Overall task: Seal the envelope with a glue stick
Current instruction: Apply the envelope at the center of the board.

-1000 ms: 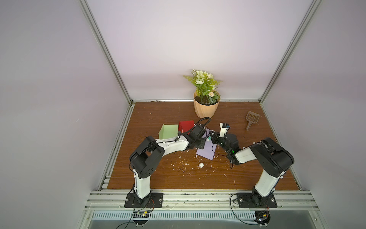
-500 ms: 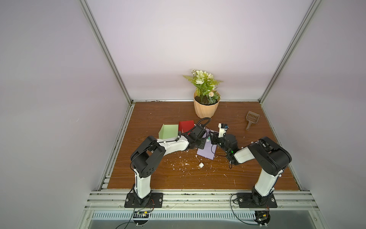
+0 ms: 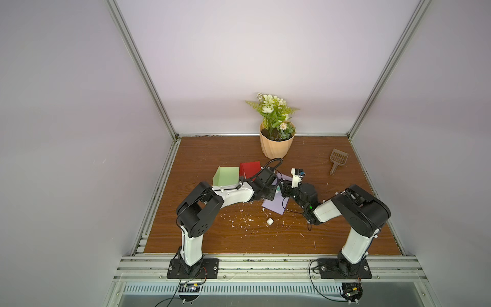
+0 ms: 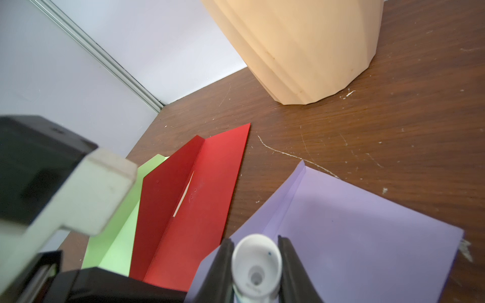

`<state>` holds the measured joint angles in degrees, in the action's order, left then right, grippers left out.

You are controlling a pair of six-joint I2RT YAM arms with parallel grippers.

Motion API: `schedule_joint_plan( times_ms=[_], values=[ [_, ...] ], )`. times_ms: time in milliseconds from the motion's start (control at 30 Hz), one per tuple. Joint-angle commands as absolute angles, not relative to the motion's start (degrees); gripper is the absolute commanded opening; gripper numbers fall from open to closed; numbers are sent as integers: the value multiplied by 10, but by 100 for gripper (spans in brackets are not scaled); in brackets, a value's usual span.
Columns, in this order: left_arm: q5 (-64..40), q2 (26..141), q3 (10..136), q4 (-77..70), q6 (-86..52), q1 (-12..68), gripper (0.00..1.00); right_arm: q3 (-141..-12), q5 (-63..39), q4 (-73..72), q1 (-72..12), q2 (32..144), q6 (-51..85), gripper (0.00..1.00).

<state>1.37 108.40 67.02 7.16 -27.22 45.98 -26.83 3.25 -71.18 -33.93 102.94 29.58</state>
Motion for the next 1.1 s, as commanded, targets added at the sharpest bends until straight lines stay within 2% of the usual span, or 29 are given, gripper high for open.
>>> schedule_joint_plan(
  times_ms=[0,467,1067],
  values=[
    [16,1098,670,62,-281,465,8,-253,45,-684,-354,1010,266,0],
    [8,1100,664,59,-279,465,8,-278,137,-687,-382,1008,100,0],
    [7,1103,667,64,-275,465,9,-360,166,-643,-362,1067,121,0]
  ],
)
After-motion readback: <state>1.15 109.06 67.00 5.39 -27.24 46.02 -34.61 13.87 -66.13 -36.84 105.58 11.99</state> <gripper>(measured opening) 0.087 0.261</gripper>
